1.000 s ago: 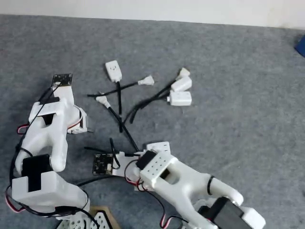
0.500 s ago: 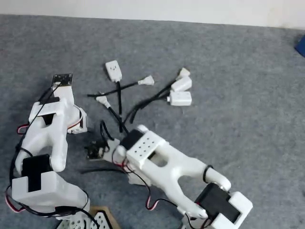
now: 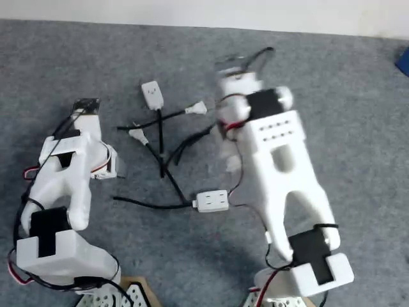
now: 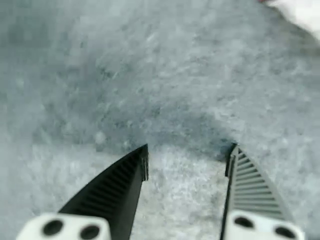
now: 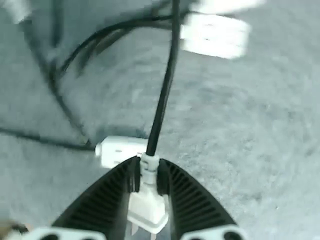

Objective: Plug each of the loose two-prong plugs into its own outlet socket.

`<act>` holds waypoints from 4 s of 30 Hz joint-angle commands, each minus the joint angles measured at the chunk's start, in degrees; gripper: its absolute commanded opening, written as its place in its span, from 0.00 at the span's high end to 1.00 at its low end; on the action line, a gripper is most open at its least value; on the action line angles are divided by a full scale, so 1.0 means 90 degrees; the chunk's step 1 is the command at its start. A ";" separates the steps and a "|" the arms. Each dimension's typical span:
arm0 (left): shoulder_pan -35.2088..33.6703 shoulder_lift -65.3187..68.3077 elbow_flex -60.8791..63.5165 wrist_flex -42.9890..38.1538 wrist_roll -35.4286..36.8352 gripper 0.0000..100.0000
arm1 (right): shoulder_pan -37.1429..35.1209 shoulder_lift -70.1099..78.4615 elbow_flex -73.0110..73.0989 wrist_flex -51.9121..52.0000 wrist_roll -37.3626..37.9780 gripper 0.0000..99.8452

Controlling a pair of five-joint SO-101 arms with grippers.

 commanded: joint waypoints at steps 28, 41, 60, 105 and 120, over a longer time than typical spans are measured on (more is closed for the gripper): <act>0.2896 -0.9919 0.4518 0.0576 -0.0645 0.63 | -0.2388 -0.4049 0.5670 -0.5690 -0.1065 0.99; 0.2838 -0.9910 0.4840 -0.0147 -0.0615 0.63 | -0.2574 -0.4049 0.5631 -0.5475 -0.1582 0.99; 0.2115 -0.7399 0.4440 -0.1602 -0.0625 0.63 | -0.2545 -0.4029 0.4772 -0.3560 -0.0264 0.99; 0.1070 -0.7341 0.5006 -0.2559 -0.0254 0.64 | -0.1392 -0.3140 0.5397 -0.3824 -0.1172 0.99; 0.1079 -0.7341 0.5006 -0.2559 -0.0254 0.64 | -0.1363 -0.3140 0.5944 -0.4156 -0.1133 0.99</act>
